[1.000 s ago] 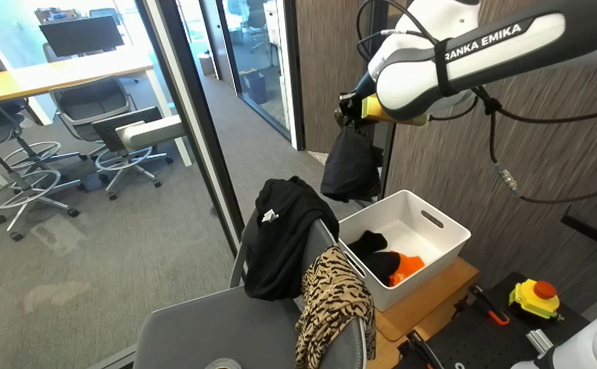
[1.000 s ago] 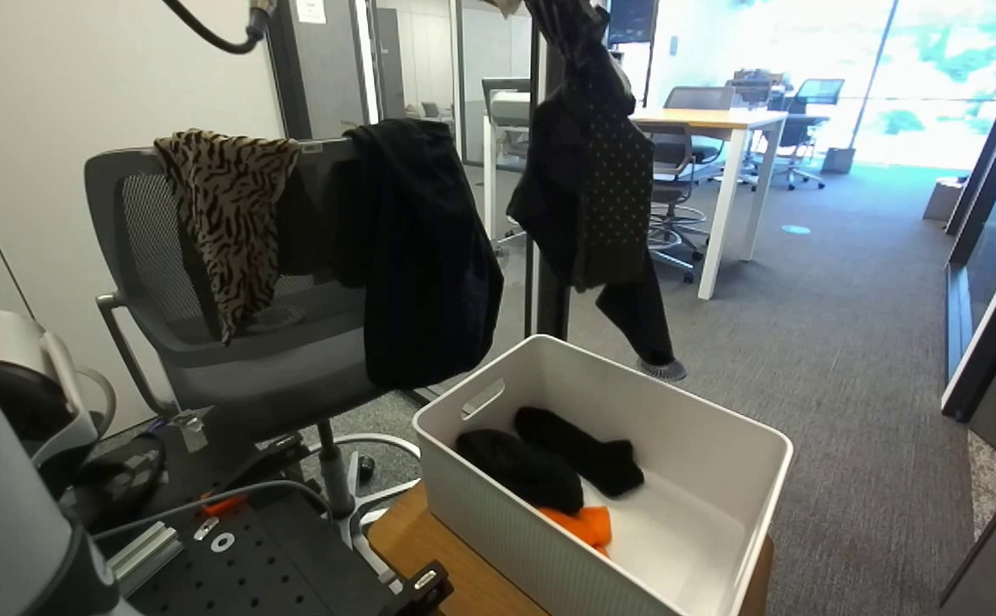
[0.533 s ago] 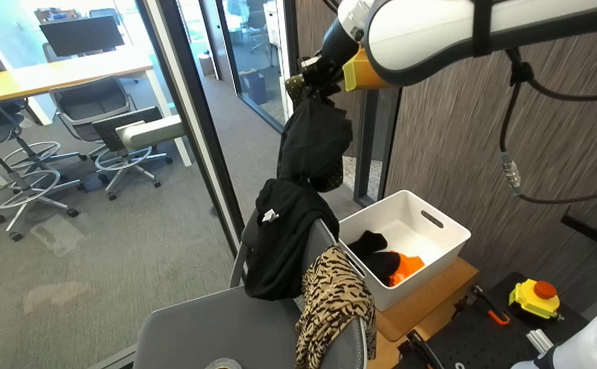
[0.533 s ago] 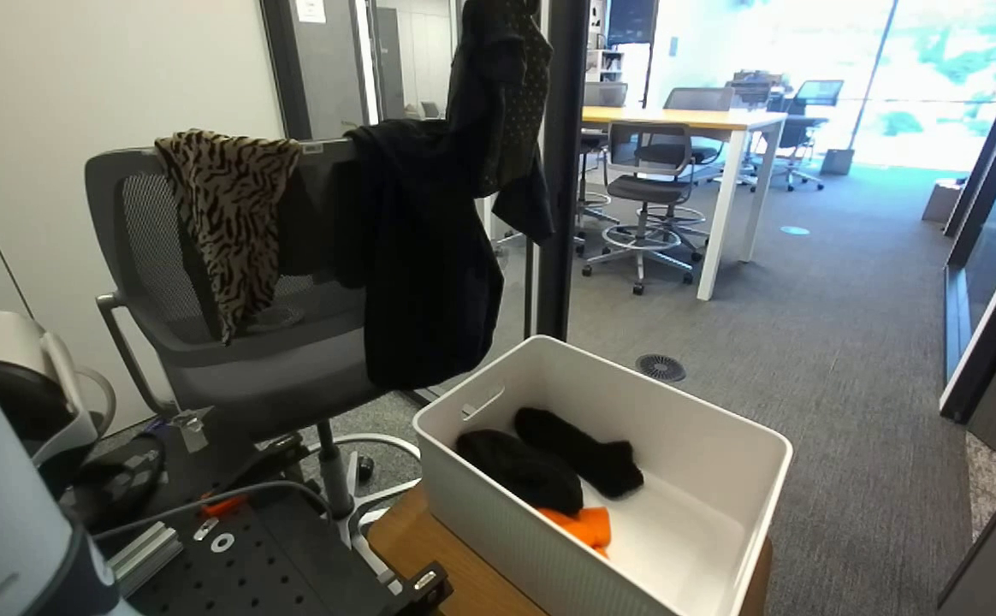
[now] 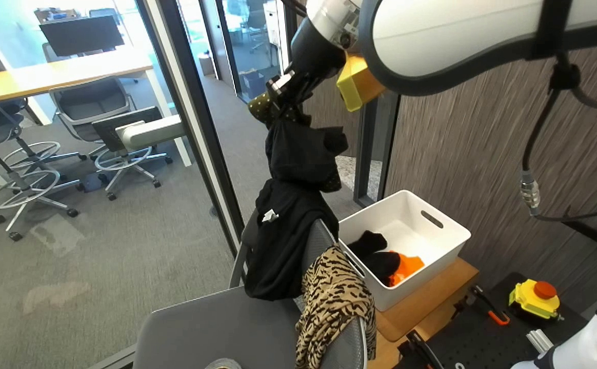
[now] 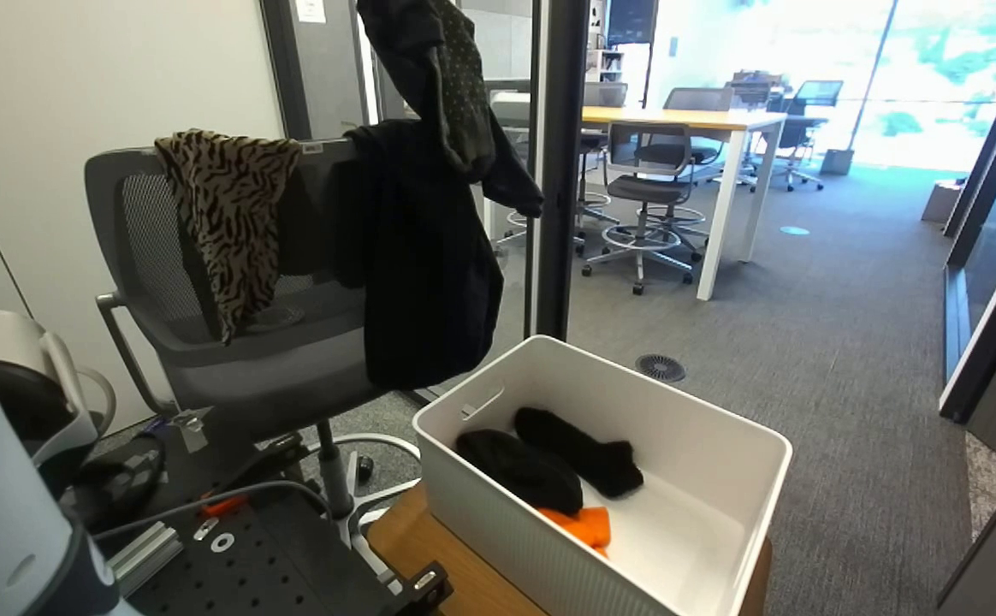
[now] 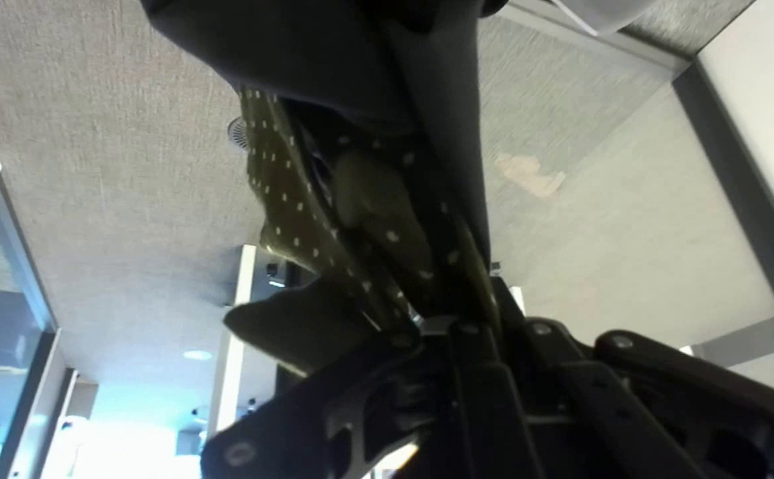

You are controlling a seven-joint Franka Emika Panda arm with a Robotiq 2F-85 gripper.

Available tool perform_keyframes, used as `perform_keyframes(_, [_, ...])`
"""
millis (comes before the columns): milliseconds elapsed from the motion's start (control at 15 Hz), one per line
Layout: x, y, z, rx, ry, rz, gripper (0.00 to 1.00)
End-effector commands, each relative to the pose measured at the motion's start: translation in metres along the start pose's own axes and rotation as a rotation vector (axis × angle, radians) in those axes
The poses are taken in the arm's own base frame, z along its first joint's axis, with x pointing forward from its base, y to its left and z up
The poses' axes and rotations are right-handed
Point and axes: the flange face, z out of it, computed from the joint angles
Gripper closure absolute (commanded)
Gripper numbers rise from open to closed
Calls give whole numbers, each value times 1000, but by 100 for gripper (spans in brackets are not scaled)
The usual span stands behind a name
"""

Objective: Pick up the cloth with green and white dots from the box and put it on the chair's headrest

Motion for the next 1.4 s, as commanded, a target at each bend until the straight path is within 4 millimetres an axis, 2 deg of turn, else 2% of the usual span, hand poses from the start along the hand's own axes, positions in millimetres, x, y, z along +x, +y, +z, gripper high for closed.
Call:
perform_keyframes(0, [-9,-49,-10,50,-44,-166,99])
perform_keyframes(200, [-25,-89,5,109,-114,-279,99])
perform_keyframes(333, [-36,-106,18,149,-159,-335,99])
perform_keyframes(467, [-48,-115,34,185,-201,-367,99])
perform_keyframes(867, [-73,-123,79,266,-324,-409,99])
perform_keyframes(1067, [-80,-121,91,289,-367,-418,99])
perform_keyframes(1333, [-79,-114,94,303,-375,-414,99])
